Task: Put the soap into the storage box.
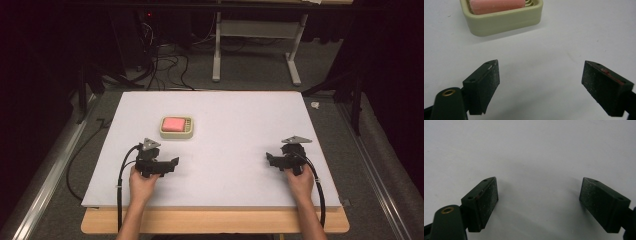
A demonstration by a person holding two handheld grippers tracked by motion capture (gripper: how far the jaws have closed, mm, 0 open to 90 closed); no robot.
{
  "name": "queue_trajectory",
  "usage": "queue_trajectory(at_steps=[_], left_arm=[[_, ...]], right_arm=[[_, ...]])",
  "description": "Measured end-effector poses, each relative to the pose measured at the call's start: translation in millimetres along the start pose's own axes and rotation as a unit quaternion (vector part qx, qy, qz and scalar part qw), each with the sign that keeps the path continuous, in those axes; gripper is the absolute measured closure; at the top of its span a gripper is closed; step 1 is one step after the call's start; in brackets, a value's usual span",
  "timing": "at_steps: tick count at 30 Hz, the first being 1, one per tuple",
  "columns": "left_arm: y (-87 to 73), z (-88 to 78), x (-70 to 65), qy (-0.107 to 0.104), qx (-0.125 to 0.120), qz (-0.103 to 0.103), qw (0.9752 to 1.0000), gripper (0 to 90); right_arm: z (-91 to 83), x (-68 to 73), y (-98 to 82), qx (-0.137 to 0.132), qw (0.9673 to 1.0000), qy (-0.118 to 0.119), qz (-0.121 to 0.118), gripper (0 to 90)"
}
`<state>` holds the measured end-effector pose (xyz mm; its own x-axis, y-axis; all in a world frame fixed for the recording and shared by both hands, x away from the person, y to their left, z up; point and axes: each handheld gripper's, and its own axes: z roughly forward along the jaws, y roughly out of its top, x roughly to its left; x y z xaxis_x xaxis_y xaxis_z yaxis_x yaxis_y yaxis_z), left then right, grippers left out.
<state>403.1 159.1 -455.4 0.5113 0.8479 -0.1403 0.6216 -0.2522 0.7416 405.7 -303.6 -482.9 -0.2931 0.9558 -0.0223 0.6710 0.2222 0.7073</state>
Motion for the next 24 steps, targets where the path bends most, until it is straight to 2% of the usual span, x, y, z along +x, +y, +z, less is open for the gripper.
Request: queue_trajectory(at_steps=[24], left_arm=[[-3.7, 19.5, -8.4, 0.004, 0.017, 0.014, 0.9997, 15.5]], right_arm=[[0.0, -0.1, 0.0, 0.0, 1.0, 0.0, 0.0, 16.0]])
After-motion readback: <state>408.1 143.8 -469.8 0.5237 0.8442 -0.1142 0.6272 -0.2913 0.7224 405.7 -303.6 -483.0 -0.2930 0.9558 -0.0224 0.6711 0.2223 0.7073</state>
